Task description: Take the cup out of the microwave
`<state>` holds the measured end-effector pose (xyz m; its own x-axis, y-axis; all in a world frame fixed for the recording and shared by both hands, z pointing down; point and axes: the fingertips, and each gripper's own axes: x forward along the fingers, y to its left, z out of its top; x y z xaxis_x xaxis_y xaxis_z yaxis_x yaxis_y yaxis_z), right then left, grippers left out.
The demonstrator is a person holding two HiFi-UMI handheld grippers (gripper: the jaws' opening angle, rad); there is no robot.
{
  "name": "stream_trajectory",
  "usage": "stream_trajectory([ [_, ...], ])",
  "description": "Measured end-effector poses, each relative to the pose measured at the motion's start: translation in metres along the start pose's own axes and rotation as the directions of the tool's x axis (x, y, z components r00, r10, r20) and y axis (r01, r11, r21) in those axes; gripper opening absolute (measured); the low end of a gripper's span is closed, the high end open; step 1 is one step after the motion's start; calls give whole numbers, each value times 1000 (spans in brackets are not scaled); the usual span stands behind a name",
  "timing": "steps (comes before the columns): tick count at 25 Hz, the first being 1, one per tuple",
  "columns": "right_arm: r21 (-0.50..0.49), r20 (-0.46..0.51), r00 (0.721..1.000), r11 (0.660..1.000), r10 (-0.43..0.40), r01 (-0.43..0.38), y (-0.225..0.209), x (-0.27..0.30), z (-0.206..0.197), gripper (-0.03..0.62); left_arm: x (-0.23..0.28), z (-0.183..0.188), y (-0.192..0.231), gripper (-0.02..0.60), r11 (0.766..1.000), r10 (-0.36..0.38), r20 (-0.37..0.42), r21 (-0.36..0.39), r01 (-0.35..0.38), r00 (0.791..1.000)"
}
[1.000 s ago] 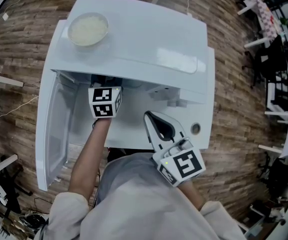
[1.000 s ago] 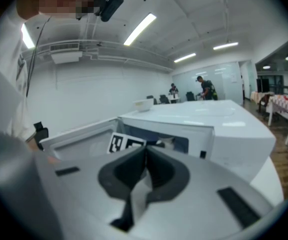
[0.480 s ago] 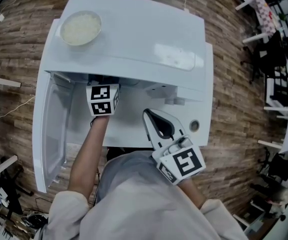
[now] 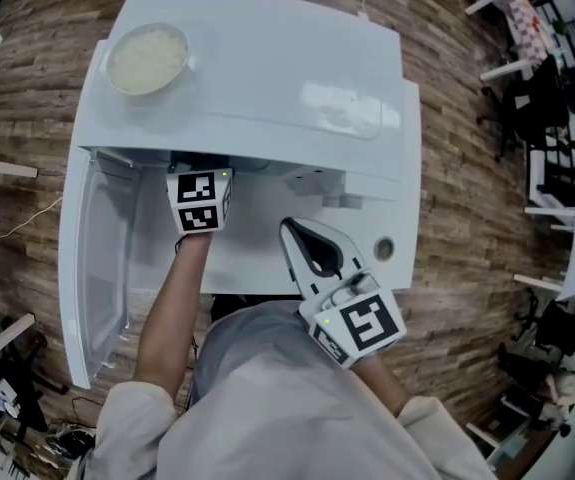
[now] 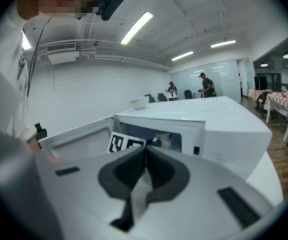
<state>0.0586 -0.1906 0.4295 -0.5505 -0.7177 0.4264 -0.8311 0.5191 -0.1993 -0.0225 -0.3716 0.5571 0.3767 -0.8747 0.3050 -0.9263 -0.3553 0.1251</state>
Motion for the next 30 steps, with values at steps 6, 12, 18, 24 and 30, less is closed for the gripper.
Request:
stream_trajectory([
  [6, 0, 0, 1000, 1000, 0, 0, -1, -1, -1, 23, -3, 4, 3, 71, 1000, 12, 17, 8, -12, 1000],
  [12, 2, 4, 1000, 1000, 5, -5, 1, -4, -1, 23, -11, 11, 1, 67, 1000, 15, 39, 4, -15, 999],
  [18, 2, 11, 1000, 1000, 17, -17, 6, -8, -2, 23, -22, 8, -2, 66, 1000, 9, 36, -7, -9, 999],
  [24, 3, 22, 1000, 1000, 22, -22, 12, -15, -2, 23, -35, 11, -5, 66, 999, 8, 41, -51, -6, 999],
  [30, 2, 34, 999, 999, 35, -35, 21, -21, -3, 23, -49, 13, -3, 66, 999, 17, 48, -48, -14, 999],
])
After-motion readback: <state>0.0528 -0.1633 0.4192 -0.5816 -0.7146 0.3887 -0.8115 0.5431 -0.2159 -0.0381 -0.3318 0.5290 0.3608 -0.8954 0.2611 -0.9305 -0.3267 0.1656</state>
